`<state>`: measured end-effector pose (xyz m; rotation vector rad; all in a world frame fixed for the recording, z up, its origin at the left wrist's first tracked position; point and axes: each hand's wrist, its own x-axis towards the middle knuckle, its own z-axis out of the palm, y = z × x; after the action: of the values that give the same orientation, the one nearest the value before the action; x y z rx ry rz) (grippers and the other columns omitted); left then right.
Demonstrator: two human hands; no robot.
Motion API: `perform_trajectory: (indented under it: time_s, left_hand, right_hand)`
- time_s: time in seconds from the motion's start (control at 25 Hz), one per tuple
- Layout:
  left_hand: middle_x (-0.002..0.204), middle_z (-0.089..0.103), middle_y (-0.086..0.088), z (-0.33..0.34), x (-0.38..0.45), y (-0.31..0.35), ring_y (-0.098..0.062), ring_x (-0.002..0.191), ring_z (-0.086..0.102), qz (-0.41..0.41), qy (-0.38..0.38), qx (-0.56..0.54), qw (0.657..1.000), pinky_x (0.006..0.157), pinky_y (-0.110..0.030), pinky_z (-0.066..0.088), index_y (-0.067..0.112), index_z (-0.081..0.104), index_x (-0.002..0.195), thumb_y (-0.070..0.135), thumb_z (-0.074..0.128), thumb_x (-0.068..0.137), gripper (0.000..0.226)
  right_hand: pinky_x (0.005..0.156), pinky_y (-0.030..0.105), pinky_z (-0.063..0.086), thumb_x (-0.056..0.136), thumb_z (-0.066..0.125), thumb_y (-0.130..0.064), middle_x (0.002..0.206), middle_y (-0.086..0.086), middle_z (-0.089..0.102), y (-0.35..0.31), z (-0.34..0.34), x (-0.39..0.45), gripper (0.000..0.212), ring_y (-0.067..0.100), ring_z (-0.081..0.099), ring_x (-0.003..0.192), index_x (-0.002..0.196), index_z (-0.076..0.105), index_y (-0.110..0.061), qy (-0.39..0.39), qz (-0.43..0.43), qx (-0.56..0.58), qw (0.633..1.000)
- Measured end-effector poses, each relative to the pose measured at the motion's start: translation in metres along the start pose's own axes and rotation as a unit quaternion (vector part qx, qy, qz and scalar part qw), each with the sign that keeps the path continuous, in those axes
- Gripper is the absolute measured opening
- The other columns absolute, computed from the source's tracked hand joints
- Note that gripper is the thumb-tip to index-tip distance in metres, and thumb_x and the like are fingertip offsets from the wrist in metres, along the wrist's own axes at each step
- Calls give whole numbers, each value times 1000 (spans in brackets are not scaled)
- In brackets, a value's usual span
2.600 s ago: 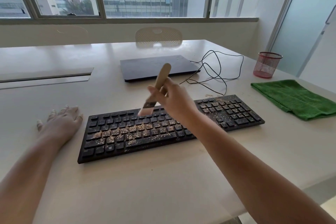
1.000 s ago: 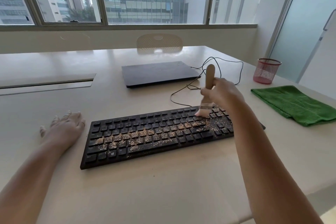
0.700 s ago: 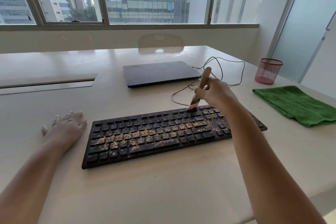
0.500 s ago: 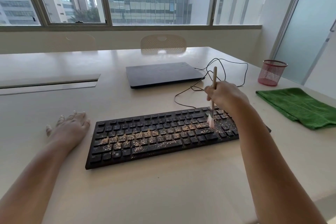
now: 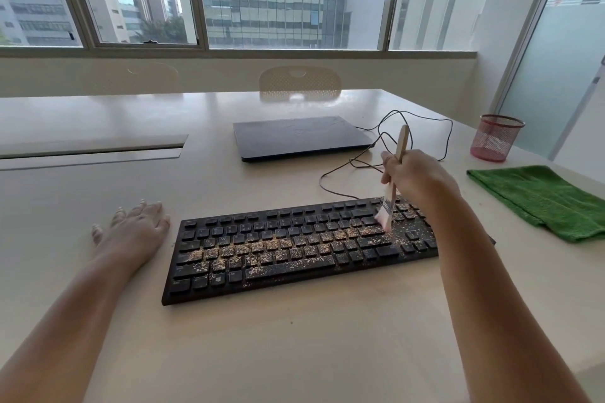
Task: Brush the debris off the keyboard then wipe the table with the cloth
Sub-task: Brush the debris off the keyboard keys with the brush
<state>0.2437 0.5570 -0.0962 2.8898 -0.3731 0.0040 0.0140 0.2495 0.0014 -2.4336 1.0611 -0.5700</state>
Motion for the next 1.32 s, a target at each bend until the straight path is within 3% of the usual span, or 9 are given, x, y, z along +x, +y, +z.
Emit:
perform_trajectory:
  time_s: [0.08,0.16,0.28,0.48,0.68,0.84,1.0,1.2,1.32]
  left_hand:
    - [158,13,4,0,0,0,-25,146,9,-1,1,3,1000,115,-53,7,28,24,148,44,27,99,51]
    - [158,12,5,0,1,-1,-25,146,9,-1,1,5,1000,114,-53,7,28,24,148,44,27,99,51]
    - [158,12,5,0,1,0,-24,146,10,-1,1,4,1000,114,-52,7,28,24,148,44,26,99,51]
    - [158,13,5,-1,0,-1,-24,146,9,0,1,0,1000,114,-53,7,28,24,148,44,27,99,51]
    - [158,13,5,0,0,-1,-25,146,9,3,2,1,1000,114,-53,6,28,24,148,44,26,99,51]
    - [158,13,5,1,0,-2,-25,146,9,2,4,1,1000,115,-53,7,29,24,148,44,27,99,51]
    - [158,12,5,0,-1,-1,-25,146,9,3,4,0,1000,115,-52,7,29,23,148,45,26,99,51]
    - [158,12,5,0,-1,0,-24,146,9,1,4,-1,1000,115,-53,8,29,24,148,44,27,99,50]
    - [158,11,6,0,0,0,-23,146,8,-2,6,5,1000,115,-52,7,29,23,148,44,26,99,51]
  right_hand:
    - [53,25,36,98,34,-47,68,-3,56,-6,1,-3,43,11,48,53,79,62,-20,14,-29,24,999]
    - [47,20,35,96,36,-48,65,-4,57,-15,8,-7,41,8,45,48,80,61,-20,-50,-87,92,991]
    - [54,23,40,94,37,-51,67,-3,61,-18,16,-9,46,9,54,56,75,65,-20,-100,-91,86,987]
    - [56,26,38,93,36,-56,65,-5,60,-11,5,-8,51,13,54,58,71,67,-21,1,-51,57,997]
    - [58,26,41,92,36,-58,70,-4,64,-13,7,-11,53,14,59,61,72,67,-20,-40,-52,-16,998]
    - [52,24,37,91,37,-59,65,-6,61,-14,2,-11,51,12,56,56,71,67,-23,15,-52,2,999]
    - [55,24,42,91,39,-58,63,-5,62,-13,7,-13,50,13,61,58,74,69,-21,-46,-83,-27,995]
    - [54,24,40,89,41,-59,61,-9,62,-17,0,-15,47,8,57,53,71,68,-25,3,-93,23,995]
    - [55,23,42,88,43,-60,60,-8,63,-21,7,-17,45,7,59,53,72,68,-26,-36,-113,12,993]
